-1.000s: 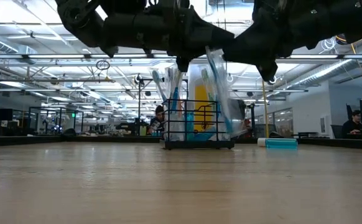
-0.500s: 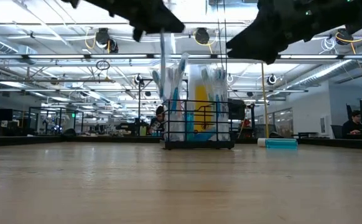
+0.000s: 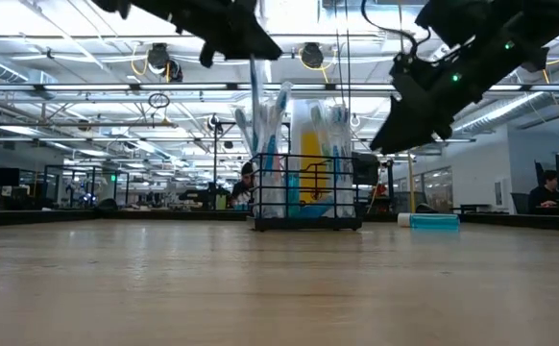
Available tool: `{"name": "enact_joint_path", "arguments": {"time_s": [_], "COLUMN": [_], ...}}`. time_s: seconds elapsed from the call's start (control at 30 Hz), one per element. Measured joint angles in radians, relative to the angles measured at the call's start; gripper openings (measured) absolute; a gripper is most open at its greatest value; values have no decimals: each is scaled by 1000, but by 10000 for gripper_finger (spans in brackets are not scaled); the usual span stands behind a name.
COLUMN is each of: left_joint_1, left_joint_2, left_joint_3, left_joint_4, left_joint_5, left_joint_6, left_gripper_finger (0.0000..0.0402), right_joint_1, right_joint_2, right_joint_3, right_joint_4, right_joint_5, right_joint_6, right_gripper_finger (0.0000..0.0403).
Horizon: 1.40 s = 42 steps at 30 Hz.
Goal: Pick & Place toothbrushing station
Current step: Put the blue toothbrush into the black wire organizer
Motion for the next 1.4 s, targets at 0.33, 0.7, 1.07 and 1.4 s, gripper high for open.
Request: {"name": "enact_joint_path", "arguments": {"time_s": [0.33,0.7,1.07,1.4], "left_joint_1": [45,44,25,-44], "left_joint_2": [125,166,158,77], "left_joint_3": [-1,1,1,-1], "left_joint_4": [15,-53,-64,-68], "left_joint_5": [26,24,12,-131], "left_joint_6": [-97,-104,-62,66], "left_gripper_finger": [37,61,154,204], "right_joint_1": [-139,-271,-308,-325], "right_joint_2": [4,86,230,293], "right_joint_3": [0,-13,-18,-13], "right_joint_4": [-164,-219,-221,-225], "right_joint_5": [0,-83,-88,-134], "right_joint_6": [34,37,36,36], "right_gripper_finger": [232,230,227,155]}}
